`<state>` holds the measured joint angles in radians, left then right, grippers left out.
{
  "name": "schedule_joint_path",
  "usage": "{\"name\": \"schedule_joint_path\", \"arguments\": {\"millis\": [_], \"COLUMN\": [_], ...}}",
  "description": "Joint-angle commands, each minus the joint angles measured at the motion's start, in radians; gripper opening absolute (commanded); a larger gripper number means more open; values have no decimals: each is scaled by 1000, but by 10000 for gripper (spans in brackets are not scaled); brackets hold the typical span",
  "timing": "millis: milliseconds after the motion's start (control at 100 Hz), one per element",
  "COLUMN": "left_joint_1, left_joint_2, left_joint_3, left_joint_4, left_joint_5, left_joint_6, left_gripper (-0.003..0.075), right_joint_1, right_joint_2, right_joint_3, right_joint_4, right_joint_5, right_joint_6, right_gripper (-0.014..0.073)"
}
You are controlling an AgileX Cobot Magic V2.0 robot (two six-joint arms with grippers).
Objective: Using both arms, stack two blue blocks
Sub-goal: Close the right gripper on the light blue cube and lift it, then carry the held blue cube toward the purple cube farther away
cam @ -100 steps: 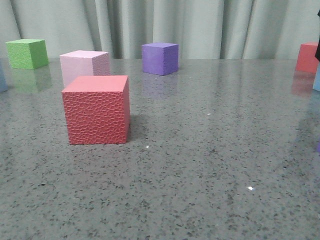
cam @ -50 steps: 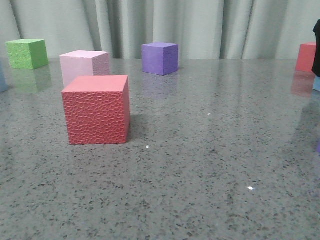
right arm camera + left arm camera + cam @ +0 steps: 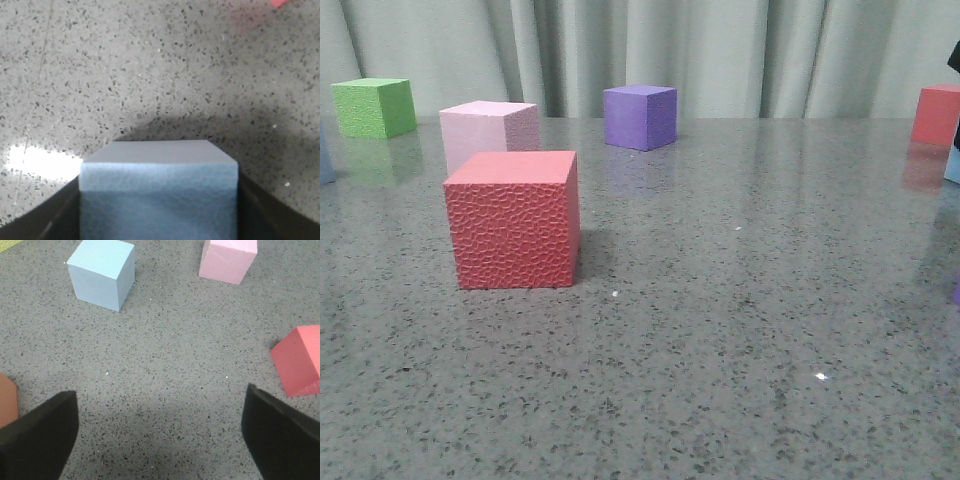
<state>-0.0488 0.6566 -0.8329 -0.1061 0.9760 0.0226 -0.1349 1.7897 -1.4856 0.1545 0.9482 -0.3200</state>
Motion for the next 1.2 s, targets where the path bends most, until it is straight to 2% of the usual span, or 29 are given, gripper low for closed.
{"name": "schedule_joint_path", "arguments": {"millis": [0,210,400,530,790,1010,1190], "left_joint_1": [2,2,2,2,2,2,2], "left_joint_2": [7,7,7,7,7,7,7], "left_joint_3": [-35,-35,-35,-35,-35,-35,-35], "left_joint_4": [-10,-10,-10,-10,-10,-10,-10], "left_joint_5": [-59,-59,-59,-59,-59,-59,-59], "left_joint_6": [-9,-9,-9,-9,-9,-9,-9], "left_gripper": [618,618,618,618,618,618,618], "right_joint_1": [-6,-6,13,64,225,383,476], "right_joint_2": [-47,-47,-49,-50,-50,-46,-37], "right_joint_3": [-34,-137,-304,-390,-448,-448,-448], "right_joint_4": [-1,52,83,83,63,-69,-87], "right_joint_5": [-15,97,266,337,331,309,257], "right_joint_6": [-11,9,121,208,346,497,623], "right_gripper": [379,379,379,379,379,379,379]}}
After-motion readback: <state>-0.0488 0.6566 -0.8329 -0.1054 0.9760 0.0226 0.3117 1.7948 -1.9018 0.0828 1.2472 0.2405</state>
